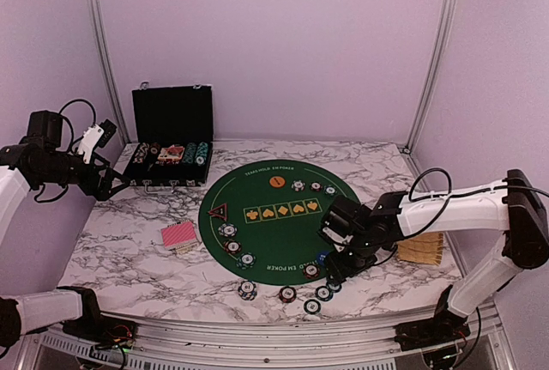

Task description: Distribute texas hold em gaming equipment

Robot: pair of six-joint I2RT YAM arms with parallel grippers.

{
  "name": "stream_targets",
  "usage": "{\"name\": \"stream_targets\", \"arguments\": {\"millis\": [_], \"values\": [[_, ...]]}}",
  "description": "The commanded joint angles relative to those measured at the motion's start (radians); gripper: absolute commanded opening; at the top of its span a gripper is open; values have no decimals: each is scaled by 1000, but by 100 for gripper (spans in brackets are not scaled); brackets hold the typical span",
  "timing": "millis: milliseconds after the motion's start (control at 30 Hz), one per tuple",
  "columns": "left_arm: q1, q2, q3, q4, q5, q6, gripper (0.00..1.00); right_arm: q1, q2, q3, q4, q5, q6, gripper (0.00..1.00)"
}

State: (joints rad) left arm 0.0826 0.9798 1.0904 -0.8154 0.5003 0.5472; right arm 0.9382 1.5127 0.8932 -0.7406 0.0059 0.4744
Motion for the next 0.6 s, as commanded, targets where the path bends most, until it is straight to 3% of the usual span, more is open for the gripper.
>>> {"name": "stream_targets", "arguments": {"millis": [0, 567], "values": [[5, -9, -2, -22, 17, 12, 99, 1, 14, -10, 52, -61, 3, 58], [4, -7, -2, -22, 7, 21, 99, 16, 99, -3, 69, -26, 1, 58]]}}
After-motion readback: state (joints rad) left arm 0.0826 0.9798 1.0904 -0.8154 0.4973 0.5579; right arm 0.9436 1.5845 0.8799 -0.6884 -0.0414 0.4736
